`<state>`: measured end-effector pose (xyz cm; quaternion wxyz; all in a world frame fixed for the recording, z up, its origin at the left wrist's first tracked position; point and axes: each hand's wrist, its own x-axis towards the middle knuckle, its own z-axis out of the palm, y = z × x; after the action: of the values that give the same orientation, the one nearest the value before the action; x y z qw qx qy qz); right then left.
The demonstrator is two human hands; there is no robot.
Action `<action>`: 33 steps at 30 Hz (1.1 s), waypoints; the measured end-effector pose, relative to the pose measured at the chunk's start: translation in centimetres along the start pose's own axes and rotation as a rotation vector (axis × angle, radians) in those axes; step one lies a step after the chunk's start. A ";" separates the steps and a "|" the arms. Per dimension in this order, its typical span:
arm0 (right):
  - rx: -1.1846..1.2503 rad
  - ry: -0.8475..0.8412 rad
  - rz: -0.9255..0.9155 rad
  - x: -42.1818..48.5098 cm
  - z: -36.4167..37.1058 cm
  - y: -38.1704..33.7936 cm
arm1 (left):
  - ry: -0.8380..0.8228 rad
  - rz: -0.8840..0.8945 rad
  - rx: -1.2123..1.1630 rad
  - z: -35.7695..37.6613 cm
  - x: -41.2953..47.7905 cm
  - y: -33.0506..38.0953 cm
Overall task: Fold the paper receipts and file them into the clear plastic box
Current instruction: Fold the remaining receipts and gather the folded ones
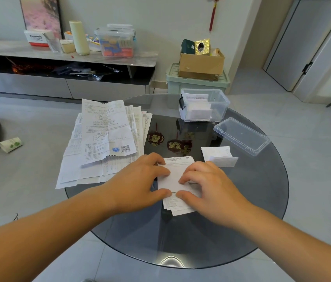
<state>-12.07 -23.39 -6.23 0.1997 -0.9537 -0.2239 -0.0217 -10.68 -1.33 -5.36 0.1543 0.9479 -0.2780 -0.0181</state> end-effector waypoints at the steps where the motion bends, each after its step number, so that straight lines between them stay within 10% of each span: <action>1: -0.009 -0.006 -0.006 0.0 -0.2 0.0 | -0.003 0.001 0.000 0.0 0.1 0.0; 16: -0.316 0.146 -0.229 0.3 0.3 0.5 | 0.033 0.134 0.092 -1.1 0.2 0.1; 33: 0.150 0.055 0.066 -0.2 0.0 -0.6 | 0.100 -0.113 -0.132 -0.4 0.0 0.5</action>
<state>-12.47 -22.99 -6.04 0.2771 -0.9419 -0.1880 -0.0247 -10.92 -1.56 -4.81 0.2288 0.9496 -0.2144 0.0024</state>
